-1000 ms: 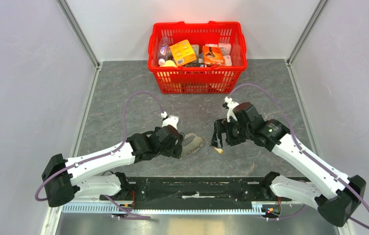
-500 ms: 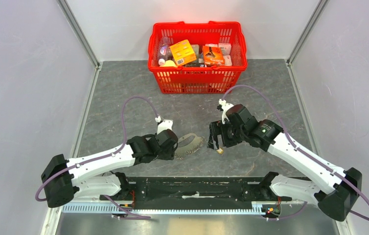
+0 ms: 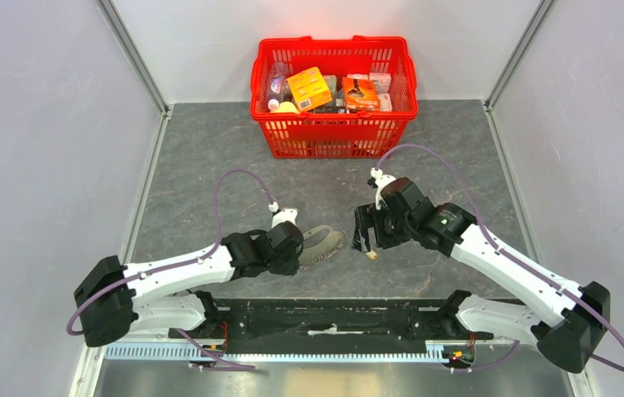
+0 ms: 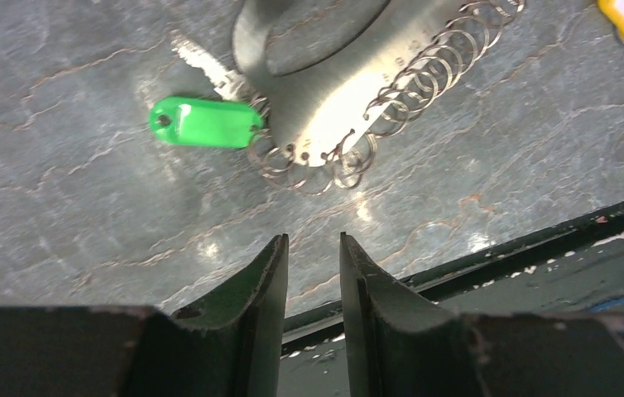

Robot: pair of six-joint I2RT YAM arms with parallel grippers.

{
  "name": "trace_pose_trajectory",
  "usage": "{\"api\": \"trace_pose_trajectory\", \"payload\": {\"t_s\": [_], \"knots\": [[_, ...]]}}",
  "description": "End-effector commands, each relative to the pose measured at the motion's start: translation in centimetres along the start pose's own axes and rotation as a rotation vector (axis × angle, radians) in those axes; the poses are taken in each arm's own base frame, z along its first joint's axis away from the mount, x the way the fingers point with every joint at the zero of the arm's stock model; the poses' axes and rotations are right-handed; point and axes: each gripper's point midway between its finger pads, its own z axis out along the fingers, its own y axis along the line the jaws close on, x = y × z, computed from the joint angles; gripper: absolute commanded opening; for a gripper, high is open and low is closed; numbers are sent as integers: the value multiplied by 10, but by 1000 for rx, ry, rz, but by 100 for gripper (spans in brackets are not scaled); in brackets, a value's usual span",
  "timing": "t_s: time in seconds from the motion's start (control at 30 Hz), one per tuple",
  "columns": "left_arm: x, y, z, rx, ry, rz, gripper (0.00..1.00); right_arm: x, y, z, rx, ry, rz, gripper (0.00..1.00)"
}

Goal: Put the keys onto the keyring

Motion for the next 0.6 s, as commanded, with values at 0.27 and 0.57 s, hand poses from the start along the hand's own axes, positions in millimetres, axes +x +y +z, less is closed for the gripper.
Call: {"api": "trace_pose_trajectory", "payload": {"t_s": [0.27,0.57], "knots": [[-33,-53,-8,173,-64,-51,40,-16,-6,47,42,-20,-16,65],[-30,-52,-17,215,-75,-66,55,-36,-18,80,96,-36,-59,54]]}}
